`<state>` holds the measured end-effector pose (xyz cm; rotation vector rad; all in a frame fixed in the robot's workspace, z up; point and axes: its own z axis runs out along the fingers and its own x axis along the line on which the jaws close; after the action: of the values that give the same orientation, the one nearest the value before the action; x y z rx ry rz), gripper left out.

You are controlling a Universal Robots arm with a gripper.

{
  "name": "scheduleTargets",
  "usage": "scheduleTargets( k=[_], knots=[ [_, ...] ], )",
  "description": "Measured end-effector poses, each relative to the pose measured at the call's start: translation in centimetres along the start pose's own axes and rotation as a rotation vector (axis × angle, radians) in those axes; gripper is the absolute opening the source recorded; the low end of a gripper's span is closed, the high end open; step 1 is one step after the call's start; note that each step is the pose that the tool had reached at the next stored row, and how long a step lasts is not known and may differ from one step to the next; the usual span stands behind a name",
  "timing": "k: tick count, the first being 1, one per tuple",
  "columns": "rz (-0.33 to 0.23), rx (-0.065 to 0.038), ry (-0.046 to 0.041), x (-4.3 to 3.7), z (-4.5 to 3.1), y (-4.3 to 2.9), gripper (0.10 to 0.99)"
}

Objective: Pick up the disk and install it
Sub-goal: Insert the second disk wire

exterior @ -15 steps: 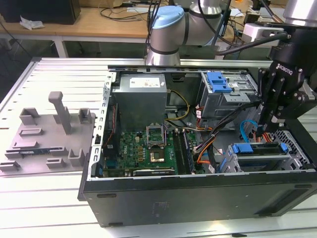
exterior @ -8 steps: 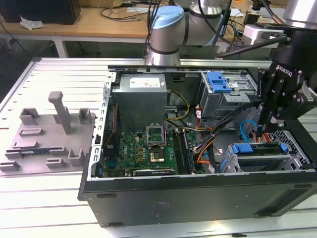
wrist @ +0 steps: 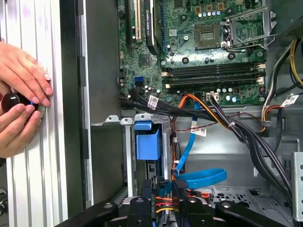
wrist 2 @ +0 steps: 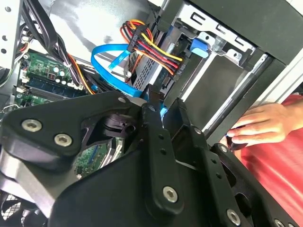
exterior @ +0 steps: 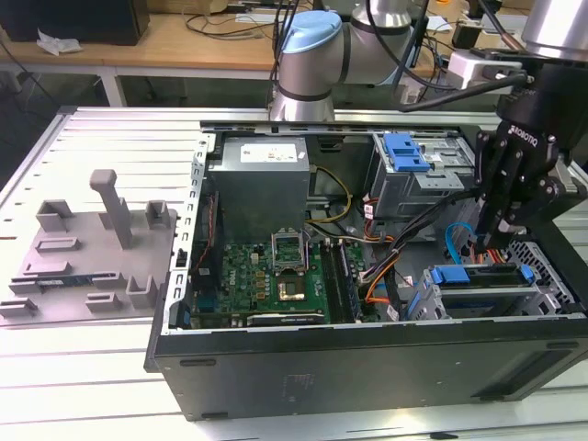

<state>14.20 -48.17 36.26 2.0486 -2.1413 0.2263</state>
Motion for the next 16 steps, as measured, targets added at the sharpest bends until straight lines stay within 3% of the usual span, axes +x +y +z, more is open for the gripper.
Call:
scheduleTargets(
  k=[2,4,5,6,8,11,13,14,16],
  knots=[
    [0.0,0.0,-0.0026,0.0,0.03,0.01,0.314],
    [0.0,0.0,-0.0115,0.05,0.04,0.0,0.314],
    [0.0,-0.001,-0.0121,0.05,0.04,0.0,0.302],
    [0.0,-0.001,-0.0126,0.08,0.04,0.0,0.227],
    [0.0,-0.001,-0.0193,0.34,0.11,-0.01,0.227],
    [-0.001,-0.003,-0.0575,1.13,0.29,-0.05,0.227],
    [-0.001,-0.003,-0.0709,1.27,0.33,-0.05,0.227],
    [-0.001,-0.004,-0.0848,1.38,0.35,-0.06,0.227],
    [-0.001,-0.004,-0.1028,1.5,0.37,-0.06,0.227]
  ],
)
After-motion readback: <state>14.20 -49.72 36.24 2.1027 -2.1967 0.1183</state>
